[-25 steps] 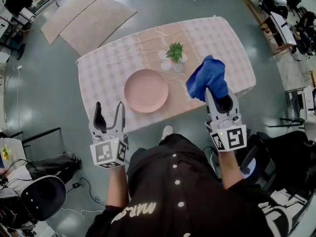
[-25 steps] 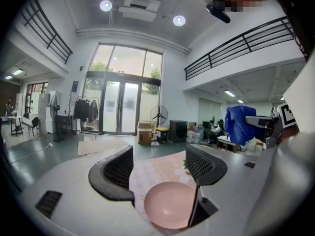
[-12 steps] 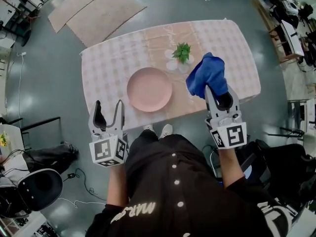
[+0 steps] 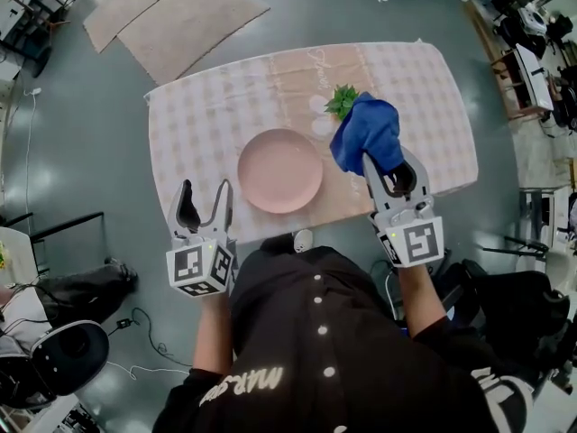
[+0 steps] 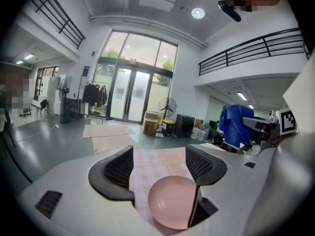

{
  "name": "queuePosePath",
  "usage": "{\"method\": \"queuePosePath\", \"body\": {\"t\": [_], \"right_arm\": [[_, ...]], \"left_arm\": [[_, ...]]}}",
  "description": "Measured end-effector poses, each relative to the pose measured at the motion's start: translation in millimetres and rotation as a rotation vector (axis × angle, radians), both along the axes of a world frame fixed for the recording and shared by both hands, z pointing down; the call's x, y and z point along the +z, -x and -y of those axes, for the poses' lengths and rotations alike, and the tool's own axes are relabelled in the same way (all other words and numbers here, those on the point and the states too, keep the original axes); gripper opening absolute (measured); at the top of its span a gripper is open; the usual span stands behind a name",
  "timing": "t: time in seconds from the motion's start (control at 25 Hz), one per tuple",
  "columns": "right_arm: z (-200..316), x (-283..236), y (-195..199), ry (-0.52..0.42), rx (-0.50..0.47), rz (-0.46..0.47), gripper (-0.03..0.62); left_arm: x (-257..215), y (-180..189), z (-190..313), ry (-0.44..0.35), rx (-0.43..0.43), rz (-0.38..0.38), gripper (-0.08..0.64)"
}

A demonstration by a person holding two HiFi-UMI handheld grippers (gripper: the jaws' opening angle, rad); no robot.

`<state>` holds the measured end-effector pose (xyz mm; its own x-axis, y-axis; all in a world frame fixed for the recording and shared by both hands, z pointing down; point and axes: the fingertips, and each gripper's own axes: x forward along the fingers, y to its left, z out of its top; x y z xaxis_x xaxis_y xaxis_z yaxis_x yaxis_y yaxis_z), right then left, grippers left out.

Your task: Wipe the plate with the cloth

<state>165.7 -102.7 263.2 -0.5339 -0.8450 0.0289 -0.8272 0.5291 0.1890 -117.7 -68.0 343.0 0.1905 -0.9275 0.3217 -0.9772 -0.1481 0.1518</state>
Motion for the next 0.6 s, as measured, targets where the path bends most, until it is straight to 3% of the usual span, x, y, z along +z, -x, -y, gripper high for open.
{"method": "queuePosePath", "body": {"t": [0.6], "right_arm": [[55,51,62,0.032,-0.123,-0.117,0.121]], "left_arm": [[84,6,38,0.165,0.044,-0.001,0.325]]}}
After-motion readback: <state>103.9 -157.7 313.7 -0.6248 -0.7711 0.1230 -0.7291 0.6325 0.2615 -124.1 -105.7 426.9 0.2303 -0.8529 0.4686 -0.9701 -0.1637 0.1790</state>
